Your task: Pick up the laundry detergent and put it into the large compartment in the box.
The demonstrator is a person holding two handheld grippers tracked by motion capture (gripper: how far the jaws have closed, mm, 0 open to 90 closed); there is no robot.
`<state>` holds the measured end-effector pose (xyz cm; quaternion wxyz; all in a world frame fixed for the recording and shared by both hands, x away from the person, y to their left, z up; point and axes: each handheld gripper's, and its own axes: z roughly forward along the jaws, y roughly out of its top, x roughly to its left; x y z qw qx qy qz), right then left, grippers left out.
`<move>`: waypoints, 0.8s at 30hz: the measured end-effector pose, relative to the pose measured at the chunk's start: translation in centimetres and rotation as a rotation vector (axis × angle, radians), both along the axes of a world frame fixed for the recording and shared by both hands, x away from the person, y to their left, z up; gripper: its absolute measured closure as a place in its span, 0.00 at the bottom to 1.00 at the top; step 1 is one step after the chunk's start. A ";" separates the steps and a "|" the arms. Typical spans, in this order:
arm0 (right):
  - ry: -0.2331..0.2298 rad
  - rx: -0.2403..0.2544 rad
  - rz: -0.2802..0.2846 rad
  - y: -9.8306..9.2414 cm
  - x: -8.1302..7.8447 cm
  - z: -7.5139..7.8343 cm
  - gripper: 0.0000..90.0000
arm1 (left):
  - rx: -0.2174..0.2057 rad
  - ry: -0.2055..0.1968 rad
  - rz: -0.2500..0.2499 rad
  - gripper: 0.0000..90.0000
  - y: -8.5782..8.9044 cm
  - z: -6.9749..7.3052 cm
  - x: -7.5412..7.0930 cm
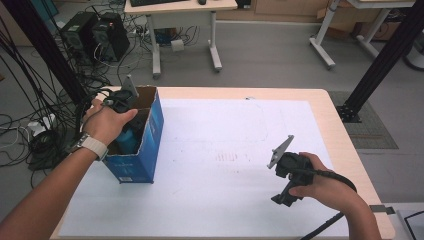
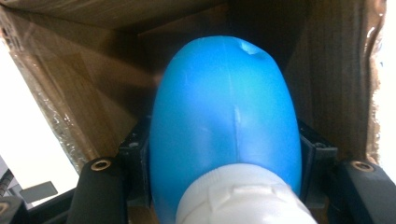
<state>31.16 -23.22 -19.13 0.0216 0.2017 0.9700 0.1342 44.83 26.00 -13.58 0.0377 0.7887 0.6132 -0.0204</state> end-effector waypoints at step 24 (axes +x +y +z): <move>0.004 -0.010 0.005 0.6 0.1 0.1 0.10 | 0.009 -0.208 -0.364 0.14 0.1 9.4 -4.6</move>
